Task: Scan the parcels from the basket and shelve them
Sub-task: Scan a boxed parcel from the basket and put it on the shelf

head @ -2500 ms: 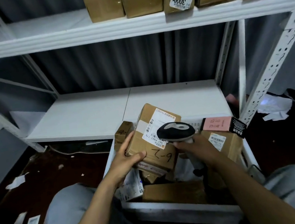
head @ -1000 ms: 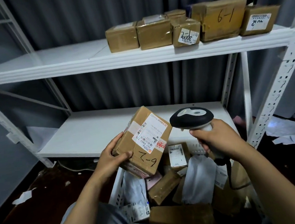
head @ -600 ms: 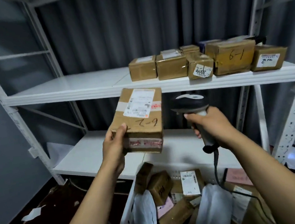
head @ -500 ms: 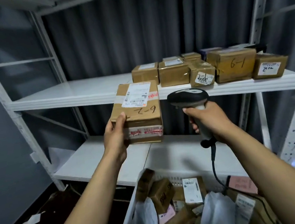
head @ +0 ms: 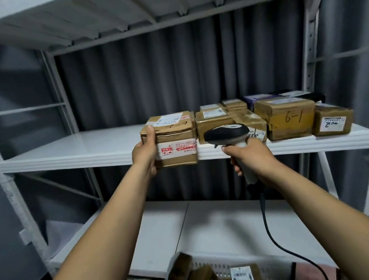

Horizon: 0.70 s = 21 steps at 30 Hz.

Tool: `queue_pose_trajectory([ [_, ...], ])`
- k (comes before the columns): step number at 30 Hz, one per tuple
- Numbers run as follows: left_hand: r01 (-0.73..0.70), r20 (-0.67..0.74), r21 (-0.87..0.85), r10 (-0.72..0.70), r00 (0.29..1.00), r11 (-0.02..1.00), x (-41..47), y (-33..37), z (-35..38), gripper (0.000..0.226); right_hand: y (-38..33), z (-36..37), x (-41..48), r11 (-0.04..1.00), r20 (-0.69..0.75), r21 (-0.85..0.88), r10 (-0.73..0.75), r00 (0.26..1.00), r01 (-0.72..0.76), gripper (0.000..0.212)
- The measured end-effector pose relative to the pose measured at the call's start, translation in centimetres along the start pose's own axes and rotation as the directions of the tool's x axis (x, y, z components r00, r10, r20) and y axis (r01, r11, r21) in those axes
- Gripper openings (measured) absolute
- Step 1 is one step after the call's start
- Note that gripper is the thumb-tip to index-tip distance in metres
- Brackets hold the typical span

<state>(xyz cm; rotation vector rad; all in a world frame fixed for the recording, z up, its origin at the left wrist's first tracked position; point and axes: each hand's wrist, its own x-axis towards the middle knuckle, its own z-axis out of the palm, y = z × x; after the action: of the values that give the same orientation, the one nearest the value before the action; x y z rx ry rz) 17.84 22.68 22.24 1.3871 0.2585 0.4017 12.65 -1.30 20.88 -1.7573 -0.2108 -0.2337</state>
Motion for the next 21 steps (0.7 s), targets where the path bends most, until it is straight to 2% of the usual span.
queue_pose_trajectory([
  [3,-0.072,-0.091,0.233,0.096,0.991,0.97,2.6,-0.4,1.0,0.058,0.0,-0.2,0.7,1.0,-0.013,0.004,0.008,1.0,-0.008,0.016],
  [6,-0.182,-0.051,0.493,0.238,0.97,0.85,3.7,-1.1,1.6,0.063,0.0,-0.5,1.2,1.0,-0.021,-0.019,0.007,1.0,-0.007,0.017],
  [9,-0.334,-0.003,0.628,0.431,0.902,0.703,3.2,-2.8,1.3,0.086,0.3,-0.9,1.5,0.999,-0.035,-0.043,0.004,0.999,-0.005,0.016],
  [10,-0.401,0.036,0.688,0.524,0.851,0.605,2.8,-3.8,1.0,0.087,0.4,-1.1,1.6,0.999,-0.039,-0.052,0.003,0.999,-0.005,0.015],
  [12,-0.52,0.181,0.795,0.695,0.696,0.314,1.9,-6.0,0.3,0.08,0.8,-1.4,2.0,0.998,-0.045,-0.061,0.005,0.999,-0.007,0.014],
  [14,-0.584,0.368,0.811,0.748,0.552,0.032,1.5,-8.0,-0.2,0.071,1.2,-1.6,2.4,0.998,-0.052,-0.07,0.005,0.999,-0.008,0.013],
  [15,-0.596,0.445,0.801,0.726,0.524,-0.061,1.6,-8.7,-0.2,0.068,1.3,-1.6,2.6,0.997,-0.055,-0.077,0.005,0.998,-0.009,0.013],
  [17,-0.595,0.521,0.794,0.643,0.561,-0.124,2.0,-9.2,0.3,0.064,1.5,-1.4,3.1,0.996,-0.059,-0.091,0.007,0.998,-0.012,0.014],
  [21,-0.578,0.557,0.806,0.497,0.666,-0.129,3.1,-7.6,2.1,0.066,1.7,-0.9,3.7,0.991,-0.058,-0.13,0.015,0.998,-0.023,0.017],
])
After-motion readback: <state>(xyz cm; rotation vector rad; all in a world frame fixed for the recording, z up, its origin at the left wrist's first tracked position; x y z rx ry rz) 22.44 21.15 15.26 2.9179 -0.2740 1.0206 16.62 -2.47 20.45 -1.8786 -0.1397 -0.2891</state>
